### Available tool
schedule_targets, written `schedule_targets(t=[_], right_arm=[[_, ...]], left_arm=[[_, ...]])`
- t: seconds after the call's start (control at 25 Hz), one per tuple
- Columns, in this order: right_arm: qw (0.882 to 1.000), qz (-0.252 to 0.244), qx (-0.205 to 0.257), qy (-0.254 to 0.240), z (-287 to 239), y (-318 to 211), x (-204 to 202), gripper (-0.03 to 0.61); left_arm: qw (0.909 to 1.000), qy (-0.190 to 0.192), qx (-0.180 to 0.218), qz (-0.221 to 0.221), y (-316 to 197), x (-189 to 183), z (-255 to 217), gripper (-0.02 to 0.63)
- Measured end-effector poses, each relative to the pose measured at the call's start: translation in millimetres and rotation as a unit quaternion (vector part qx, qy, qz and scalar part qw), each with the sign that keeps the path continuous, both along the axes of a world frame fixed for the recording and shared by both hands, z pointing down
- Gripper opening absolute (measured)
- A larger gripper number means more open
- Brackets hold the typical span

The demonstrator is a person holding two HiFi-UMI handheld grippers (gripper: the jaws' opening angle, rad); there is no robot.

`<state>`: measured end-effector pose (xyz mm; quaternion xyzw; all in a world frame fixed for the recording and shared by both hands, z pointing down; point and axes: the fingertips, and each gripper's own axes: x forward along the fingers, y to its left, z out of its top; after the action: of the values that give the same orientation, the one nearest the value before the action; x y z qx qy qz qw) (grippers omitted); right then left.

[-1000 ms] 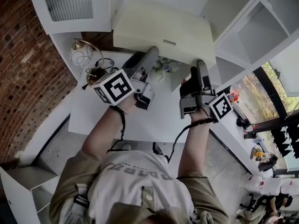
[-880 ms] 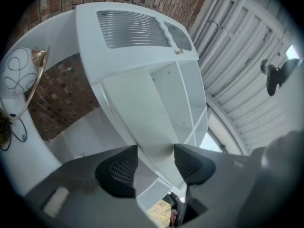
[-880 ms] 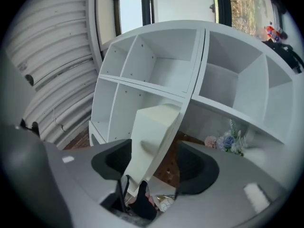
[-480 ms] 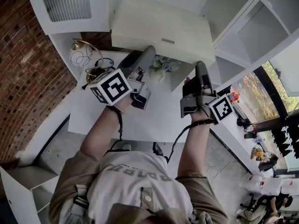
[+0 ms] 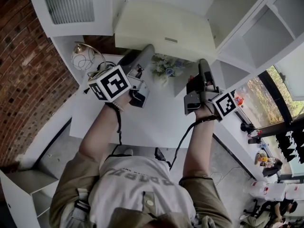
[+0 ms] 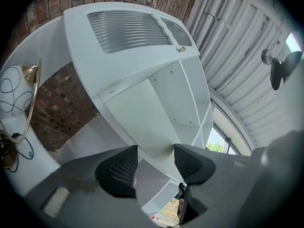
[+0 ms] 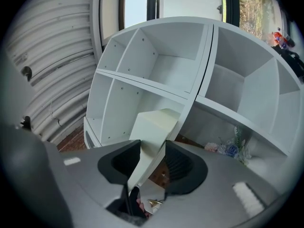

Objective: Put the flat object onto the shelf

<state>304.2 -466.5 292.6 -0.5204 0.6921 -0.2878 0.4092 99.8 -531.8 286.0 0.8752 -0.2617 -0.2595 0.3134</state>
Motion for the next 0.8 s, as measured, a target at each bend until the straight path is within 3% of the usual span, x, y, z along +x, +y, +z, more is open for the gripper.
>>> schedule_targets(t=[0.8], right_arm=[[0.999, 0.034, -0.028, 0.009, 5, -47, 14, 0.166]], left_arm=[[0.9986, -0.051, 0.003, 0.010, -48, 14, 4, 0.245]])
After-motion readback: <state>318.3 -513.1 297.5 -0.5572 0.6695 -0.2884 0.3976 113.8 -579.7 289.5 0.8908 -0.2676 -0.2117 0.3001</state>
